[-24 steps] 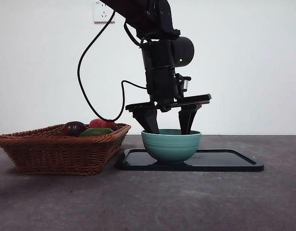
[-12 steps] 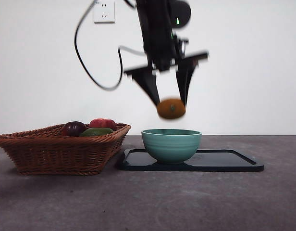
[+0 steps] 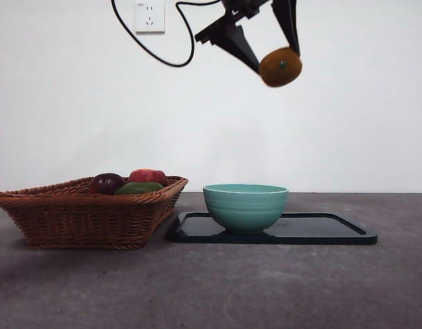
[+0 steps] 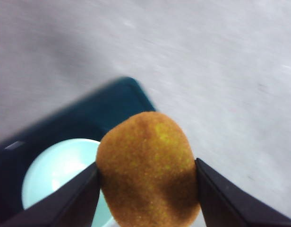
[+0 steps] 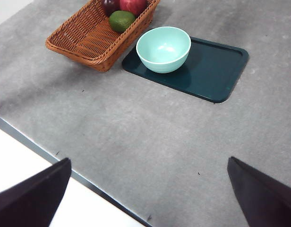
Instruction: Pick up the wifruite, put it on the bowl, pick up the plate, put it on desk
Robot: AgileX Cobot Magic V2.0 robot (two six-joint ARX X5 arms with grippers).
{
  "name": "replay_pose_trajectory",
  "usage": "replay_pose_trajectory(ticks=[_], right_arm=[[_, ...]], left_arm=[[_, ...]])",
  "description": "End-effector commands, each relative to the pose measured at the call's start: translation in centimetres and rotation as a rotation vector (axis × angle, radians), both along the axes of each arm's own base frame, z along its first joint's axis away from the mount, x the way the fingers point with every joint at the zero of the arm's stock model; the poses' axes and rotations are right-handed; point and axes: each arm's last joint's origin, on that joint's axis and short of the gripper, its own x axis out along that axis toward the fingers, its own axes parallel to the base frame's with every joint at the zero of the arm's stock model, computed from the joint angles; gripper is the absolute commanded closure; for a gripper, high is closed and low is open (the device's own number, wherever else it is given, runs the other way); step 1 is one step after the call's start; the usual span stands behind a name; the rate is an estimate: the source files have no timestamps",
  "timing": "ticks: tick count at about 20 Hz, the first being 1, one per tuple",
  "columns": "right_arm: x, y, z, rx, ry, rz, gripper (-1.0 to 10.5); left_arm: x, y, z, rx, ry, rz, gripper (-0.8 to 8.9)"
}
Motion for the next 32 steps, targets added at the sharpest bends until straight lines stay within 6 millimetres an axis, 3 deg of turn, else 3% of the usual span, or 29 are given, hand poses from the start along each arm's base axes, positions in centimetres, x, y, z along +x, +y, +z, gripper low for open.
replay_pose_trajectory(ticks=[1,5,8,12,17,20,25,32], right_arm=[[-0.1,0.0,0.3,0.020,-0.009,-0.004,3.3],[-0.1,0.0,0.3,0.019,-0.009,-0.004,3.3],[-0.1,0.0,0.4,0.019,-0.011,-0.005,3.3],[0.0,0.0,0.5,0.030,-0.027,-0.004,3.3],[0.1,0.0,0.6,0.034,-0.036,-0.004,3.3],[0.1,0.0,0.6,0.035,-0.035,-0.005,3.3],[0.1,0.0,0.6,0.037,-0.033,-0.006,3.3],[0.1,0.0,0.7,0.041,-0.042,-0.007,3.3]], left_arm=[[-2.2,1.0,2.0,0.017,0.005,-0.036,5.66],[-4.6,3.6,4.5,0.093,-0.040,-0.014,5.66],[-6.9,6.6,4.2,0.261,-0.028,0.044,5.66],[-9.0,12.0,1.8,0.373,0.104,0.106,5.66],[-8.9,17.9,-3.5,0.479,0.295,0.261,5.66],[-7.0,18.9,-6.7,0.413,0.241,0.347,5.66],[-4.8,18.7,-11.2,0.290,0.153,0.469,5.66],[-2.3,18.2,-15.3,0.261,0.128,0.501,5.66]])
